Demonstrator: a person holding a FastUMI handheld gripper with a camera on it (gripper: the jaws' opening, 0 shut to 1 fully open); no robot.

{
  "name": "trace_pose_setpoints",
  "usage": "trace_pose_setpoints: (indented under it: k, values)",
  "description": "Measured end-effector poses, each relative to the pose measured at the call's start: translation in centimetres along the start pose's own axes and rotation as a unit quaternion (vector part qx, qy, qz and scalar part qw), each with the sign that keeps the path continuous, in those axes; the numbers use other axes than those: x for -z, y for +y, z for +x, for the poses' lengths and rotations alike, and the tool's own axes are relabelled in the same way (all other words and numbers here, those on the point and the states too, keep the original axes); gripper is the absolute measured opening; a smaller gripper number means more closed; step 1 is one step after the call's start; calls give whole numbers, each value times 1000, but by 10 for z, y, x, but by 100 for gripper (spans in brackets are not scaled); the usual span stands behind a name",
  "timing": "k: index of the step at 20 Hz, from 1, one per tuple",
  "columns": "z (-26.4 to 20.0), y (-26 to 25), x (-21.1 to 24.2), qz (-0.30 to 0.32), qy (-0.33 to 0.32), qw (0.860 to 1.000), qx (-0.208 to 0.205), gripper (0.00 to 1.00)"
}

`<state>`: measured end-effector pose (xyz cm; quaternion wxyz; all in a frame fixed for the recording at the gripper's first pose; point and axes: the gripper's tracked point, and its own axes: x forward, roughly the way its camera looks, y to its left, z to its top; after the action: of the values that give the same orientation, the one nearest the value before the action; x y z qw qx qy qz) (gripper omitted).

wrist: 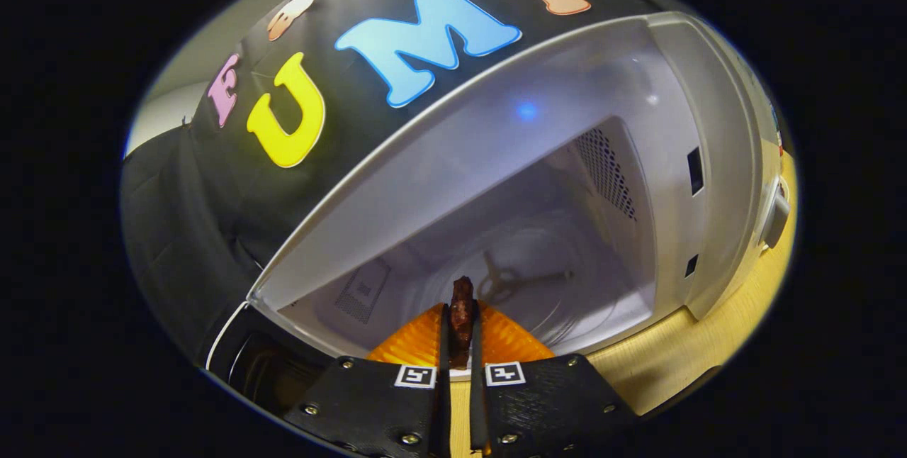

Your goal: Open the microwave, put the food inside, and close the microwave door.

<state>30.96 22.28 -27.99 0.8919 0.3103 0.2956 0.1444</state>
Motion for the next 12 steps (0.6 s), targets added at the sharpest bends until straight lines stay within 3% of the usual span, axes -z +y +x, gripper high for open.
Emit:
trace_pose_setpoints:
  k: [3, 8, 9, 10, 12]
  values:
    - [4, -19, -1, -31, -5, 999, 39, 19]
    - [8, -58, -4, -122, -3, 984, 131, 44]
    - [6, -63, -4, -140, 0, 980, 140, 54]
    - [8, -61, -2, -144, 3, 980, 135, 55]
    - [3, -53, -1, -151, 3, 980, 130, 66]
